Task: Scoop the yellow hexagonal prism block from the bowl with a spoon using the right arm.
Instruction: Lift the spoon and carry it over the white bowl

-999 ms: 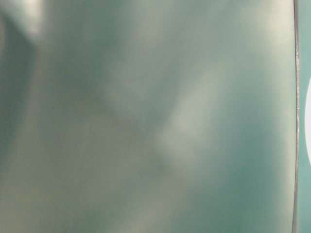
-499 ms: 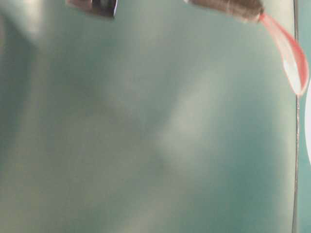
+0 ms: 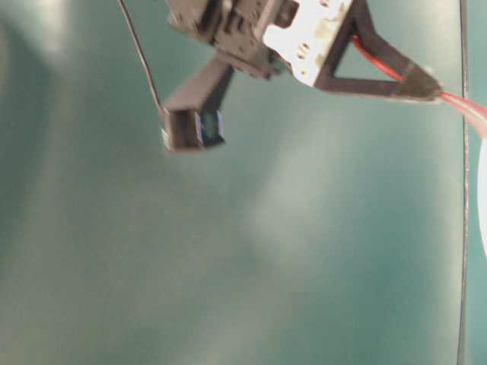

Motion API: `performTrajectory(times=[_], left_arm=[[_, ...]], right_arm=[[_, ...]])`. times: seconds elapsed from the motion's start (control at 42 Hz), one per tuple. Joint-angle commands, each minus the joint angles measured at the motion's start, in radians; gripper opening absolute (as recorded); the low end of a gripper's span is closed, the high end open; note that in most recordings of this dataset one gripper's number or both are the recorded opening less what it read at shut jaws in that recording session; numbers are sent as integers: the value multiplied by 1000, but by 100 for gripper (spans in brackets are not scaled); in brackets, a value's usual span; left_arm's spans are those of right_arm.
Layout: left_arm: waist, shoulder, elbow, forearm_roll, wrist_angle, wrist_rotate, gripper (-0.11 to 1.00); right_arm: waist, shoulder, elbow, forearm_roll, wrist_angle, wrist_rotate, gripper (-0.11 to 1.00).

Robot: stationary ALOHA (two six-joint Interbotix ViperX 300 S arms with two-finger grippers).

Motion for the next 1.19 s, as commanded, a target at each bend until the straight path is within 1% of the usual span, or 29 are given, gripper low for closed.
performTrajectory(times=[0.0, 0.571, 0.951, 1.165], left_arm=[[0, 8, -21, 3, -14, 0, 0], [-2, 8, -21, 3, -23, 0, 0], [0, 8, -20, 2, -23, 0, 0], [-2, 9, -21, 3, -21, 0, 0]], right_arm=[[-3, 8, -35, 0, 18, 5, 24], [-3, 98, -31, 8, -18, 9, 24], [8, 147, -60, 26, -163, 3, 24], [20, 161, -84, 40, -210, 3, 24]])
